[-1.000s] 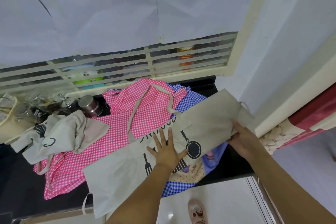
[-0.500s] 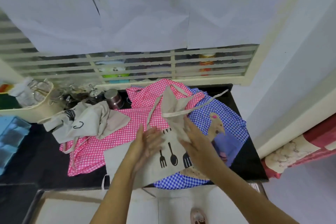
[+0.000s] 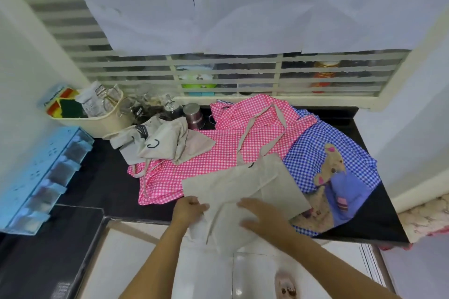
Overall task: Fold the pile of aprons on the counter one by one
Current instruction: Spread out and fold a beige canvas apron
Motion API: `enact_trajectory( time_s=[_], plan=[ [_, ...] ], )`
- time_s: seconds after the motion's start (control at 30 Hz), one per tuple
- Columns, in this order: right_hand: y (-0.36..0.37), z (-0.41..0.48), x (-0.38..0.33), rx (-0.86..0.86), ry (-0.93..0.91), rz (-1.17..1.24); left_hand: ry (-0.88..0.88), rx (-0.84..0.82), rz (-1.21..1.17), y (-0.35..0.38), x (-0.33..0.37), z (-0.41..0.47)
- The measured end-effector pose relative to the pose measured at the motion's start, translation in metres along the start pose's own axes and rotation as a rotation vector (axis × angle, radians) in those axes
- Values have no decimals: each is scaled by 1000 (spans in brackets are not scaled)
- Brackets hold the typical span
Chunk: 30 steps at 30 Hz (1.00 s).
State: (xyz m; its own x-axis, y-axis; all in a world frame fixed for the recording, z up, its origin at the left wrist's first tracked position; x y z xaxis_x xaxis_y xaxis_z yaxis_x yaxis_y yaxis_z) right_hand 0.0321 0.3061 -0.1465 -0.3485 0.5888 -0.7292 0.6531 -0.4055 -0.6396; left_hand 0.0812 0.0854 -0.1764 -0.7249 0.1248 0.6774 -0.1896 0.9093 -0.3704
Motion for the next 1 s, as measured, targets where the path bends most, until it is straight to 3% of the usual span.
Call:
enact_trajectory(
  time_s=[0.07, 0.2, 0.3, 0.5, 0.63, 0.73, 0.8, 1.0],
  plan=[
    [-26, -4, 21, 122, 5, -94, 34, 64, 86, -3, 1, 6],
    [-45, -13, 63, -86, 78, -434, 78, 108, 100, -18, 5, 22],
    [-47, -15, 74, -63, 21, -610, 59, 18, 35, -30, 3, 34],
    [-32, -8, 84, -109, 115, -447, -18, 0, 47, -38, 7, 46],
    [-26, -8, 97, -101, 110, -488, -71, -24, 37, -37, 9, 49],
    [-21, -7, 101, -74, 64, -512, 0, 64, 129, -38, 5, 54],
    [-19, -9, 103, -151, 98, -548, 70, 133, 206, -40, 5, 52],
    [-18, -8, 95, -201, 135, -538, 89, 126, -60, -47, -11, 52]
  ],
)
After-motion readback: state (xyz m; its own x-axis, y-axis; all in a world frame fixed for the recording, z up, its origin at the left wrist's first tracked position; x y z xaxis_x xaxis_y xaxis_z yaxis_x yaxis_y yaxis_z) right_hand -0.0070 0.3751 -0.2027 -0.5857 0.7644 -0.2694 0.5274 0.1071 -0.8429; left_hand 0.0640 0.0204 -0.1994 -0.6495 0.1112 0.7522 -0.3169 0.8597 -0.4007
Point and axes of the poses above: each hand's wrist, its own z-axis towards the middle knuckle, its own y-axis out of the palm, x = y × z, the point moved 6 cm from there along z, towards the middle knuckle, and after that the axes turned 5 degrees about -x, right-handed, at the moved point
